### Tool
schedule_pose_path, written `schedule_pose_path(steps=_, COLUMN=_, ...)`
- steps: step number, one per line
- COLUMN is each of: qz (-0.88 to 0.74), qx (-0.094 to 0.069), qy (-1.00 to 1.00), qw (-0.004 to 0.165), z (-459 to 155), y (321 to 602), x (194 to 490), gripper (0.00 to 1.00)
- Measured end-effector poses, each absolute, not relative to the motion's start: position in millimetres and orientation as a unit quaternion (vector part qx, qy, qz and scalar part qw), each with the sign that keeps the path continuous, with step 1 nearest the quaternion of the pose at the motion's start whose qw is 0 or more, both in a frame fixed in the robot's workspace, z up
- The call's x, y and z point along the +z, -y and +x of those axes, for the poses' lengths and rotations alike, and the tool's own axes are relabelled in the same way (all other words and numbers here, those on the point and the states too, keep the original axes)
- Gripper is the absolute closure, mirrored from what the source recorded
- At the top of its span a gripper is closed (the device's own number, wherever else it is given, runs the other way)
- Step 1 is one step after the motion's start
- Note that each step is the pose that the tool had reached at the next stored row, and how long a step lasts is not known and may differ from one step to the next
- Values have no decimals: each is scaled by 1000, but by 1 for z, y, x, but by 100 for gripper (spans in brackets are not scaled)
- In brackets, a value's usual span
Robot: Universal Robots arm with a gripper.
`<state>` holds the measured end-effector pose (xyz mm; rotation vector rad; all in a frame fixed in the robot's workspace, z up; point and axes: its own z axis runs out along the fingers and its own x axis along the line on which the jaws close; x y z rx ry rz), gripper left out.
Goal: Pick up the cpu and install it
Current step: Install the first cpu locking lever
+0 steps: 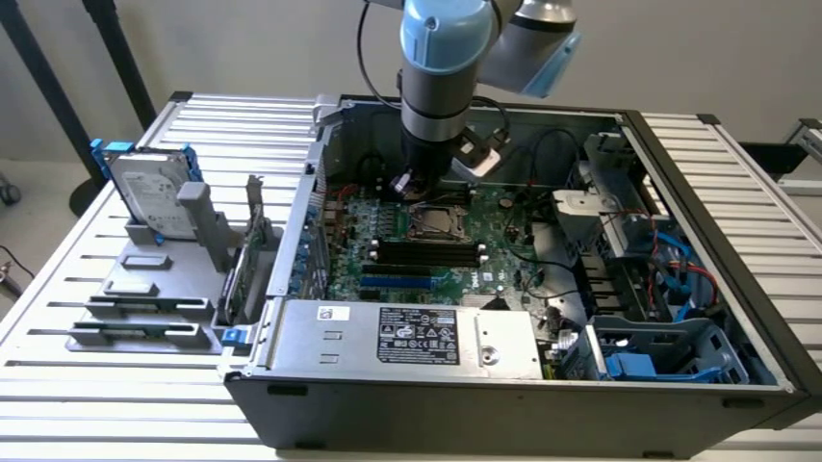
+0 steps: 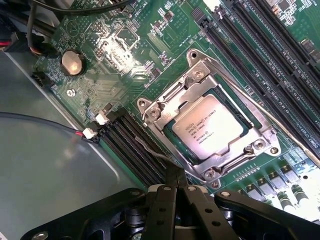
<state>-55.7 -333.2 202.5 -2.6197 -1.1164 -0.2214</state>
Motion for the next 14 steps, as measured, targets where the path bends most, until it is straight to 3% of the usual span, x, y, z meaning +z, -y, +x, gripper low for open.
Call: schedule_pose_path(steps=14, qz=-908, qx=-76, qy=387, qw=140, z=-50, y=334, x=200, gripper=89)
